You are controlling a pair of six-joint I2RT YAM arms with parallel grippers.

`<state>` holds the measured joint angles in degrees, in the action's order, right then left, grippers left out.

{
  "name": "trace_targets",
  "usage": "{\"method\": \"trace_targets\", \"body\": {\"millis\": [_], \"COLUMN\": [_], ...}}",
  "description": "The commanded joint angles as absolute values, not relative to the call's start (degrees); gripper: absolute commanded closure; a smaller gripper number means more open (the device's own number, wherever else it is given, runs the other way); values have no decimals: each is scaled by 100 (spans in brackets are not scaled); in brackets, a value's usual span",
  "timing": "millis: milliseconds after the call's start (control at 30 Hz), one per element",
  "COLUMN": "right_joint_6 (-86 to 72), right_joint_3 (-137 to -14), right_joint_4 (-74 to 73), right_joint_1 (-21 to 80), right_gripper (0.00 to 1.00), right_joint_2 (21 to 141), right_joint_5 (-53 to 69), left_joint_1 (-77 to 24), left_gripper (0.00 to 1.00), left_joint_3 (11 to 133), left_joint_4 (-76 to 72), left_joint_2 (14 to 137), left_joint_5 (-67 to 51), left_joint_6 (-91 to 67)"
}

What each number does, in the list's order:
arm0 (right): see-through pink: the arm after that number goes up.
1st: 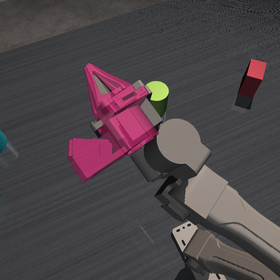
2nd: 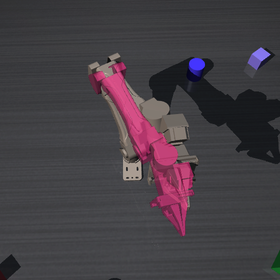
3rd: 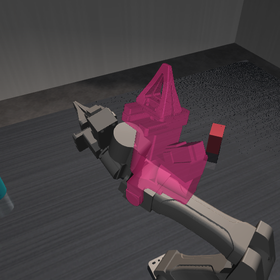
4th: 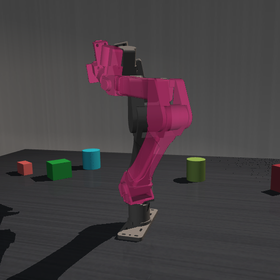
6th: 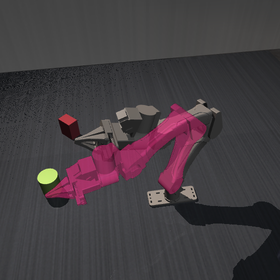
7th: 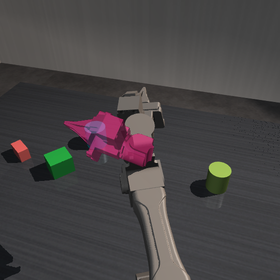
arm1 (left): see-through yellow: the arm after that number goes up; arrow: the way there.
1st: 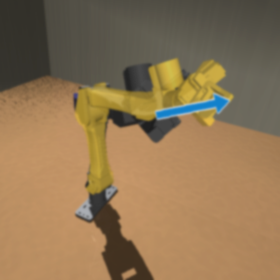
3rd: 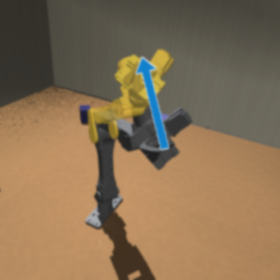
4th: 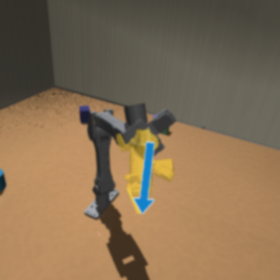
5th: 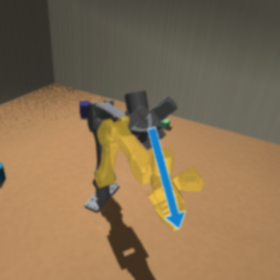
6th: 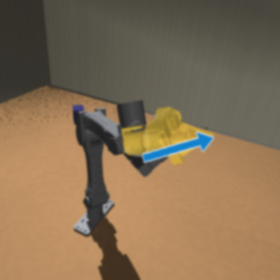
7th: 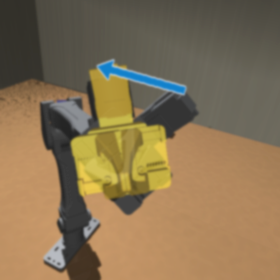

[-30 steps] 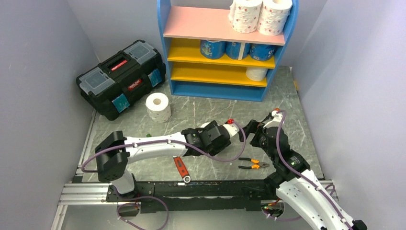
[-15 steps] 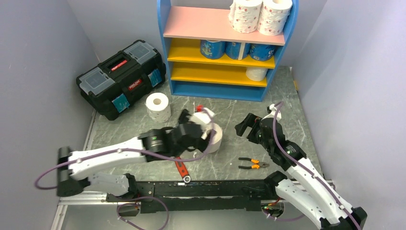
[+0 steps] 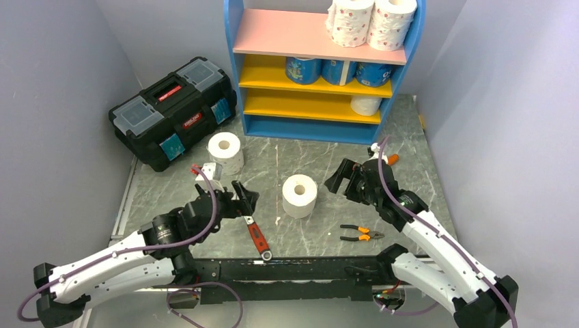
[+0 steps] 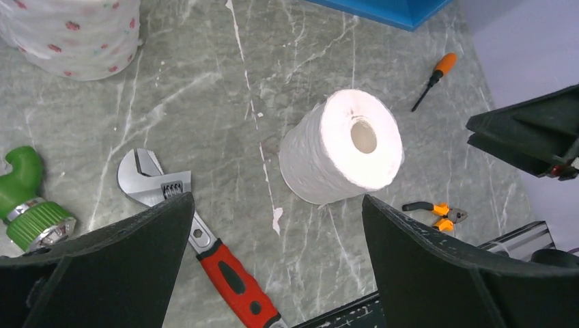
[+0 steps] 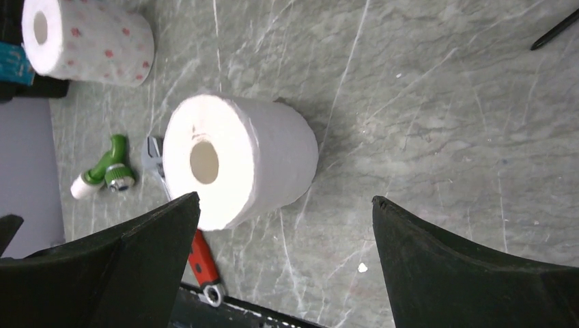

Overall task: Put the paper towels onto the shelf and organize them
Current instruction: Place the paper towel at the center of the board, then pick up the paper towel from the center of the board.

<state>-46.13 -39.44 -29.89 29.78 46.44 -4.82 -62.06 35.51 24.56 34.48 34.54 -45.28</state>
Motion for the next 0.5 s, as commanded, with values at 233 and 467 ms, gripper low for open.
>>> {"method": "trace_targets", "body": {"millis": [233, 467], "right_joint_6": [-3127, -1735], "right_joint_3": [-5170, -5683], "right_joint_4": [-3381, -3222], "right_joint_1": [3951, 4777], "right_gripper": [6, 9], "right_joint_2": [5008, 5770], "right_joint_5": [-1306, -871], "left_joint_1": [-6187, -6187], "left_gripper": [1, 1], "left_joint_3": [3609, 3157], "left_joint_4": [2926, 2743], "left_joint_2": [3727, 3228], "left_joint_5": [3110, 3001], "left_joint_6": [-4642, -4772]}}
